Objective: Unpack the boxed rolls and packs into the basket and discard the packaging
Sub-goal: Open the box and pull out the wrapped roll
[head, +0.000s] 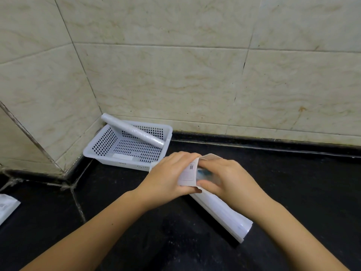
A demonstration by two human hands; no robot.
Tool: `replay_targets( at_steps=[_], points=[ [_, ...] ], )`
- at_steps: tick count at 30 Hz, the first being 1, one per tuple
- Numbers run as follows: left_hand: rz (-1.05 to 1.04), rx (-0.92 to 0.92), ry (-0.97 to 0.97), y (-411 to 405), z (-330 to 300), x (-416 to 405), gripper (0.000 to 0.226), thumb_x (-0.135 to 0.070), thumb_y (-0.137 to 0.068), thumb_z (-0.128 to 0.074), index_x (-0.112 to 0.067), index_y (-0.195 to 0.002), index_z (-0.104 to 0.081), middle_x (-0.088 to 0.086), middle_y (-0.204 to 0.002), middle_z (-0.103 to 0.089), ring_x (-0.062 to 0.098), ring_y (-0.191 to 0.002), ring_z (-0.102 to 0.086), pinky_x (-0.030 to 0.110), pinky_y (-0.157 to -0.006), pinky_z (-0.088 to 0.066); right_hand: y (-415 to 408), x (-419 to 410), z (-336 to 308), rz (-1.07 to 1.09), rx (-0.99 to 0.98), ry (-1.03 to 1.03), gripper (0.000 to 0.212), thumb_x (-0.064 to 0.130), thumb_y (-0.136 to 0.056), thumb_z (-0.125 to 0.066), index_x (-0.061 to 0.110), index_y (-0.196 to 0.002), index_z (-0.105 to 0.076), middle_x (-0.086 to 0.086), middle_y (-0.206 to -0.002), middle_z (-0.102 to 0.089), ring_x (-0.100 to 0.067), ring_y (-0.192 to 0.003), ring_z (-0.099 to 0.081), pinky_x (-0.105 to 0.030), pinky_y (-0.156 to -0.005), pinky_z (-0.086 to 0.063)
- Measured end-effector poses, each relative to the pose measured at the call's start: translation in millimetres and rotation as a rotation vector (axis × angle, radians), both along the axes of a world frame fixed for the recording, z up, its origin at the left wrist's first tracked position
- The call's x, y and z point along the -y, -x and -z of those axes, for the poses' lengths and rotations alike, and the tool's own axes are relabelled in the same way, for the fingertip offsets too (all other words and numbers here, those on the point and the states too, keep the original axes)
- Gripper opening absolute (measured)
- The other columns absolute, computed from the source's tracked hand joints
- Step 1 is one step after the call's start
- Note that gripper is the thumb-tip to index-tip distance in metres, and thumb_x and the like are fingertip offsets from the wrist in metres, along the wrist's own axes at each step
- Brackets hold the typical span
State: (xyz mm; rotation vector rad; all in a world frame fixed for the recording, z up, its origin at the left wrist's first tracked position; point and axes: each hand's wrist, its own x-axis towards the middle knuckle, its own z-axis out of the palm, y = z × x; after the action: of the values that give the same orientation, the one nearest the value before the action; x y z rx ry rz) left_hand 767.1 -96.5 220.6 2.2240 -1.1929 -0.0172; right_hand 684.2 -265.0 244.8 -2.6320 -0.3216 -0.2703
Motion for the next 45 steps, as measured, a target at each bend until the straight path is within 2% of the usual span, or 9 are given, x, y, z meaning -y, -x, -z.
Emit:
replay_targets(
  at_steps=[4,9,15,19,25,30,36,42,45],
  points=[
    [0.060,0.021,-0.156,-2,5,1,0.076,-0.054,-0.072,-0.068,-0.032,-0.137,-0.035,-0.012,-0.126,-0.051,0.005,-0.114,-0.042,0.024,-0.096,-0.037,-7,4,7,0.003,-0.223,0.038,0.019,0.040,-0.086,-0.058,0.028,-0.100,-0.063,0.010,-0.078,-0.058,-0.008,-0.061,-0.047,-0.028,-0.060,-0.040],
    [0.047,-0.029,-0.175,-5,8,1,0.077,-0.057,-0.073,-0.066,-0.033,-0.139,-0.033,-0.013,-0.124,-0.050,0.002,-0.114,-0.041,0.024,-0.097,-0.038,-13,-3,23,0.116,-0.113,0.048,0.020,0.025,-0.088,-0.052,0.014,-0.072,-0.059,-0.002,-0.057,-0.053,-0.020,-0.055,-0.041,-0.033,-0.054,-0.033],
    [-0.047,0.000,-0.226,-20,12,-15,0.074,-0.062,-0.074,-0.061,-0.035,-0.137,-0.033,-0.012,-0.125,-0.050,0.005,-0.113,-0.044,0.026,-0.094,-0.040,-11,39,16,0.152,-0.294,-0.318,0.016,0.019,-0.088,-0.058,0.031,-0.081,-0.066,0.010,-0.076,-0.069,0.001,-0.068,-0.061,-0.022,-0.063,-0.048],
    [-0.037,0.107,-0.315,-22,18,-11,0.073,-0.061,-0.077,-0.057,-0.032,-0.139,-0.033,-0.008,-0.125,-0.051,0.011,-0.113,-0.044,0.024,-0.092,-0.032,-15,39,17,0.004,-0.481,-0.249,0.019,0.019,-0.081,-0.057,0.025,-0.099,-0.057,0.001,-0.094,-0.065,-0.007,-0.073,-0.053,-0.034,-0.070,-0.048],
    [-0.084,0.146,-0.363,-24,26,-4,0.073,-0.057,-0.080,-0.057,-0.030,-0.142,-0.028,-0.006,-0.125,-0.050,0.013,-0.111,-0.044,0.025,-0.091,-0.031,-22,23,12,-0.175,-0.537,-0.136,0.060,0.055,-0.074,-0.064,0.047,-0.128,-0.039,0.021,-0.100,-0.060,0.012,-0.078,-0.054,-0.005,-0.064,-0.041],
    [-0.128,-0.022,-0.311,-18,44,-8,0.074,-0.059,-0.075,-0.061,-0.033,-0.138,-0.034,-0.007,-0.119,-0.052,0.012,-0.107,-0.047,0.025,-0.091,-0.037,-38,23,29,-0.123,-0.544,-0.017,0.030,0.026,-0.084,-0.062,0.026,-0.114,-0.059,-0.005,-0.098,-0.067,-0.013,-0.073,-0.054,-0.029,-0.068,-0.048],
    [-0.301,-0.158,-0.353,-18,93,-34,0.062,-0.077,-0.067,-0.053,-0.040,-0.117,-0.044,-0.011,-0.101,-0.054,0.012,-0.094,-0.051,0.036,-0.086,-0.047,-54,62,58,-0.013,-0.680,-0.171,0.015,0.009,-0.087,-0.047,0.006,-0.090,-0.062,-0.001,-0.070,-0.054,-0.004,-0.048,-0.058,-0.018,-0.049,-0.046],
    [-0.312,-0.196,-0.650,-1,160,-64,0.085,-0.065,-0.073,-0.058,-0.029,-0.143,-0.024,-0.002,-0.141,-0.041,0.017,-0.128,-0.039,0.034,-0.112,-0.023,-71,75,79,0.009,-0.680,-0.479,0.018,0.007,-0.090,-0.053,0.015,-0.088,-0.069,0.006,-0.064,-0.049,-0.001,-0.050,-0.051,-0.020,-0.050,-0.053],
    [-0.307,-0.304,-0.576,-10,155,-67,0.094,-0.068,-0.071,-0.055,-0.030,-0.146,-0.014,-0.001,-0.150,-0.031,0.017,-0.137,-0.029,0.034,-0.115,-0.017,-85,62,86,0.015,-0.650,-0.641,0.020,0.006,-0.091,-0.055,0.018,-0.090,-0.071,0.009,-0.062,-0.050,-0.001,-0.055,-0.049,-0.025,-0.054,-0.056]
  ],
)
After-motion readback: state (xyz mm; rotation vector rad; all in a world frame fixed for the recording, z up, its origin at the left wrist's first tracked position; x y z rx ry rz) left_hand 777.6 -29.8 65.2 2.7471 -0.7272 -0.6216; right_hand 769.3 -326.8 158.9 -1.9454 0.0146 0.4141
